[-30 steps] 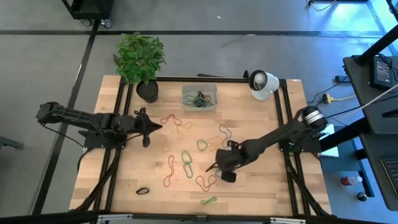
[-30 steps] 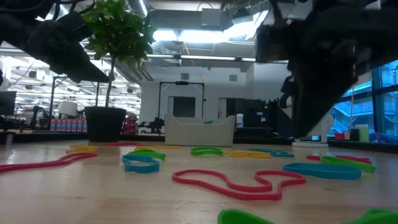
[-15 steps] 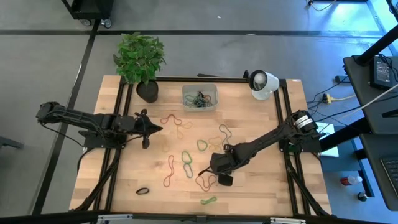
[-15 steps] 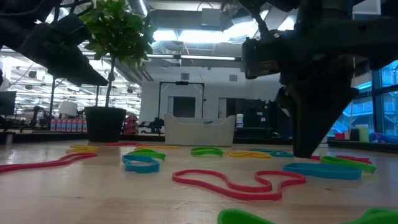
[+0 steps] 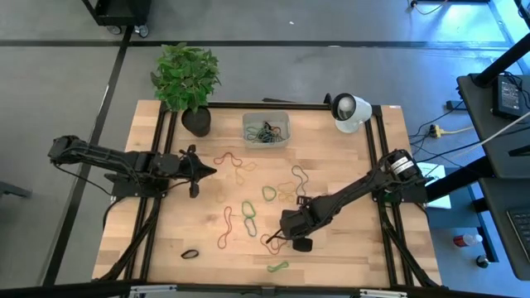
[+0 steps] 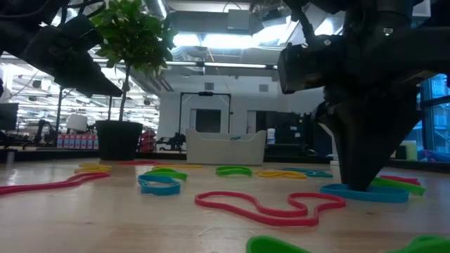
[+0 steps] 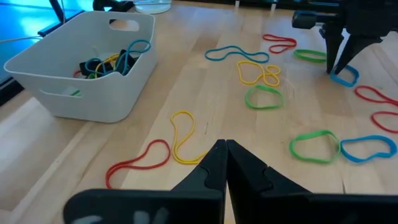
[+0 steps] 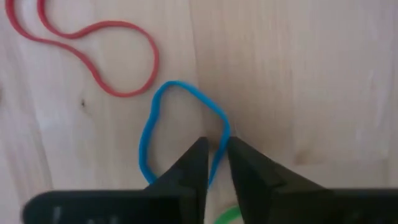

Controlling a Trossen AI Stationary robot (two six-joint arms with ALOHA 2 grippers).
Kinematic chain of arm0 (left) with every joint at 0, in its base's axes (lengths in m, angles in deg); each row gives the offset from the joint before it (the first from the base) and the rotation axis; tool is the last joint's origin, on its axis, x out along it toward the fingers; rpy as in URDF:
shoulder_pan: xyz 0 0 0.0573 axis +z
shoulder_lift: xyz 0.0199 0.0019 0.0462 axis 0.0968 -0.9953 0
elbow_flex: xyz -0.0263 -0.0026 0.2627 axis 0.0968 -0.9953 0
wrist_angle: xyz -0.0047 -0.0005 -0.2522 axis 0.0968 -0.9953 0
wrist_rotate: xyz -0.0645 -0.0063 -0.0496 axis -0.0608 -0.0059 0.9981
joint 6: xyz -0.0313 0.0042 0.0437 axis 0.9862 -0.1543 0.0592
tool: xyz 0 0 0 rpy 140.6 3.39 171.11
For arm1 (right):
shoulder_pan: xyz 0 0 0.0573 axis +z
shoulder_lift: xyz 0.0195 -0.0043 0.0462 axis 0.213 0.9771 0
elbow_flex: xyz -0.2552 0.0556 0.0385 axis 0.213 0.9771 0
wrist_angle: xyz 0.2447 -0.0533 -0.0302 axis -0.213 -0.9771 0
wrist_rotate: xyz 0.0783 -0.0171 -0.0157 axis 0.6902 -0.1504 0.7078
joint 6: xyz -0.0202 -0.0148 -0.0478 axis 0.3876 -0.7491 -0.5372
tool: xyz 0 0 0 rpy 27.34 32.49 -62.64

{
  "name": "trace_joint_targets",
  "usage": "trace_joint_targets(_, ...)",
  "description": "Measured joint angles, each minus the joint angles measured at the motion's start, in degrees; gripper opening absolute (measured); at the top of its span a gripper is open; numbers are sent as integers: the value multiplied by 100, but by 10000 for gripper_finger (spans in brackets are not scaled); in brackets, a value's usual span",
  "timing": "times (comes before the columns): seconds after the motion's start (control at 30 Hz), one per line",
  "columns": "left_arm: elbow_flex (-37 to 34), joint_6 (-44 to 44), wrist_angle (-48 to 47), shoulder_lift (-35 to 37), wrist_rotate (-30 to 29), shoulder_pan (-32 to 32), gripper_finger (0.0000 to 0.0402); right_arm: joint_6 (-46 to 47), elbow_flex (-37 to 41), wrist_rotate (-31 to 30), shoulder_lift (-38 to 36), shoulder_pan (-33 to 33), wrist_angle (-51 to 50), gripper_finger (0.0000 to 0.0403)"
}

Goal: Pick and place rubber bands into bin
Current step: Put the blue rubber band into the gray bin

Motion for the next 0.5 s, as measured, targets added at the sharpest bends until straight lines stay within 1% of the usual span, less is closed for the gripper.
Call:
trace_joint_targets(0.07,0,30,0,0,8,0,3,-2,4,6,5,-6,-7,24)
trace_joint_targets(0.13,0,44,0,0,8,0,1,-14,1,18,6,-8,-9,9)
trace_joint_targets(0.23,0,46,72,-2,5,0,1,-25,-162,8,26,-5,-245,7)
trace_joint_targets(0.3,0,44,189,0,4,0,3,-39,-366,-4,69,-4,-599,3)
trace_joint_targets(0.4,0,-22,278,0,36,0,2,-287,-721,-259,65,0,-1289,3)
trace_joint_targets(0.5,0,-44,267,-2,40,0,1,-623,-1075,-464,16,-68,-1632,2)
